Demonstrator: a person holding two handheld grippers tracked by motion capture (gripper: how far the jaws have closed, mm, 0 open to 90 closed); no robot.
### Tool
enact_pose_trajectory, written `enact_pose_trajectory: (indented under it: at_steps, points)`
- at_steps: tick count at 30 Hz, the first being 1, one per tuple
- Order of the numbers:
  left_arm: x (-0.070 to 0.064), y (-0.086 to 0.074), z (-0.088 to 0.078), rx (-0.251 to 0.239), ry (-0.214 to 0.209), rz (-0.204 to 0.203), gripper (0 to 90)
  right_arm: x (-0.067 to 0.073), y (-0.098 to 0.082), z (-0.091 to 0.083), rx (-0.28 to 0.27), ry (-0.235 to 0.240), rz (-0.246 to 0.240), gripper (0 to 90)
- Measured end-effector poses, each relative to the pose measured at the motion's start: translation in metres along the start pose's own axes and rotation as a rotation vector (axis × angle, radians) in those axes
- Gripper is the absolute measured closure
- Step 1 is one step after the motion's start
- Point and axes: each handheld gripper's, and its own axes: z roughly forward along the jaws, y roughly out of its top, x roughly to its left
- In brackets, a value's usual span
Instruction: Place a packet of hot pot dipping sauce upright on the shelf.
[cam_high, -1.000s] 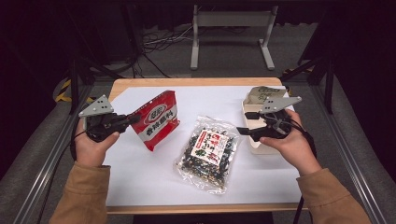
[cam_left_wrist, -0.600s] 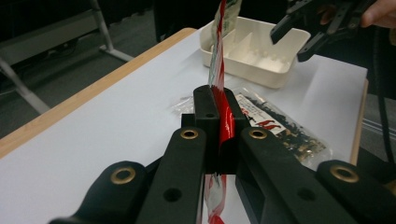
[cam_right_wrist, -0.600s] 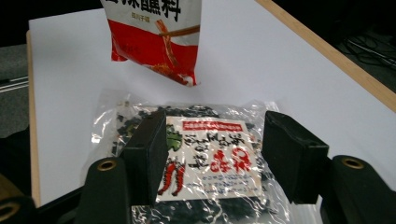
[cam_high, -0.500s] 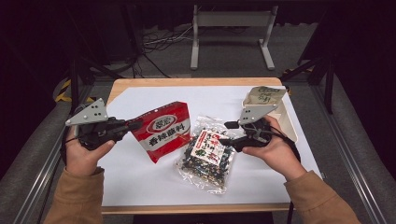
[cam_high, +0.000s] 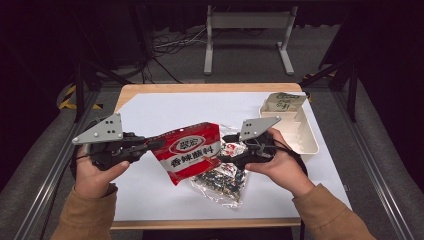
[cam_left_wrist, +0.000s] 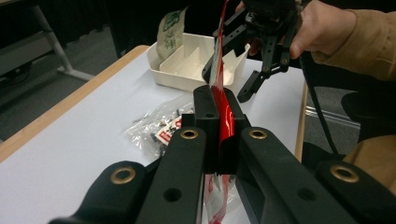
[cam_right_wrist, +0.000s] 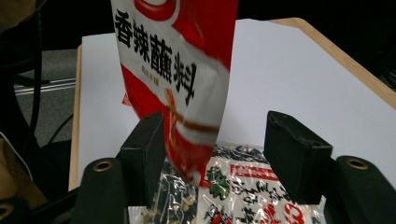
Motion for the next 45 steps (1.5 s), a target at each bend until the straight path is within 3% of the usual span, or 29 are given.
enact_pose_trajectory:
  at_steps: [7,14,18,26,34,38,45]
  points:
    - [-0.003,0.001,0.009,0.003,-0.025,0.007,90.0,0.003,0.005,0.014,-0.011,0.062,-0.028,43.8]
    - [-0.002,-0.001,0.012,-0.001,-0.01,0.001,90.0,0.001,0.004,0.026,0.0,0.107,-0.057,53.1]
    - [0.001,-0.002,0.012,-0.003,-0.007,-0.006,90.0,0.001,0.005,0.028,0.01,0.123,-0.083,72.6]
    - [0.001,-0.002,0.013,-0.012,-0.009,-0.007,90.0,0.002,0.006,0.027,0.021,0.144,-0.082,85.0]
    - [0.007,-0.007,0.014,-0.034,-0.014,-0.033,89.7,0.003,0.007,0.024,0.031,0.134,-0.081,87.3]
    - [0.006,-0.007,0.014,-0.044,-0.006,-0.023,87.9,0.002,0.009,0.019,0.021,0.117,-0.09,87.7]
    - [0.006,-0.008,0.016,-0.05,0.017,-0.024,71.6,0.0,0.011,0.01,0.021,0.106,-0.085,87.9]
